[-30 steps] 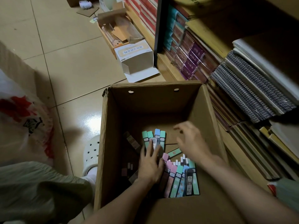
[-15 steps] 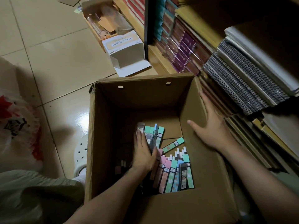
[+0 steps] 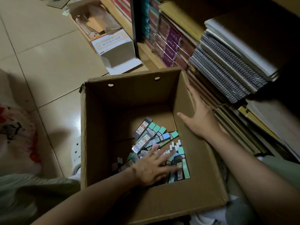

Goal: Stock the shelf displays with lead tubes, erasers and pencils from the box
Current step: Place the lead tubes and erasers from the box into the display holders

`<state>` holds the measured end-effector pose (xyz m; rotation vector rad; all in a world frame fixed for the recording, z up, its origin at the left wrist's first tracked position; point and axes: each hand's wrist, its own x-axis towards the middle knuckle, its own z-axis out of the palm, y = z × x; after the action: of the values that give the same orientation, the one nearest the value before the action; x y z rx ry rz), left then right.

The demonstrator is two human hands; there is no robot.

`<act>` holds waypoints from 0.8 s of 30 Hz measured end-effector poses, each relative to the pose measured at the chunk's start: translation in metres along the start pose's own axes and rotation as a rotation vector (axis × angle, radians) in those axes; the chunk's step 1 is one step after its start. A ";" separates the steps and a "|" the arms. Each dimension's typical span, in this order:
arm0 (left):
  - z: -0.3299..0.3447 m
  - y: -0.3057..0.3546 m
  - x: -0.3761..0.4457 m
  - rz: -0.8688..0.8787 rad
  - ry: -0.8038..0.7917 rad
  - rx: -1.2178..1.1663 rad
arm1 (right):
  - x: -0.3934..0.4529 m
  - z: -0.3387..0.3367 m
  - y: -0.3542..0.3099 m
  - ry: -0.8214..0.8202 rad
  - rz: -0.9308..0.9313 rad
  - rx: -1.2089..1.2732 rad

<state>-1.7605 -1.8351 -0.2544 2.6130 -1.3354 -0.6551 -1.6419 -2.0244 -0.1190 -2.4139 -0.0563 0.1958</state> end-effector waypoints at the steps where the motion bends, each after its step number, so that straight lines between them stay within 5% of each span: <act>1: -0.001 0.001 0.004 0.138 -0.063 0.058 | 0.000 0.000 0.001 0.003 0.000 -0.009; 5: 0.010 0.001 0.021 0.268 -0.237 0.238 | 0.002 0.000 0.002 0.012 -0.005 -0.032; 8: 0.021 -0.001 0.030 0.260 -0.174 0.279 | 0.003 0.001 0.004 0.021 -0.010 -0.044; 17: 0.001 -0.018 0.045 -0.081 -0.081 0.153 | 0.004 0.003 0.003 0.046 -0.030 -0.045; 20: -0.005 -0.001 0.026 -0.342 0.101 -0.088 | 0.002 0.002 0.002 0.039 -0.017 -0.057; 24: -0.011 0.017 -0.009 -1.158 0.162 -0.661 | 0.002 0.001 0.003 0.039 -0.002 -0.063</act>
<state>-1.7732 -1.8386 -0.2367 2.5036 0.5214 -0.7596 -1.6400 -2.0252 -0.1220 -2.4796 -0.0481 0.1475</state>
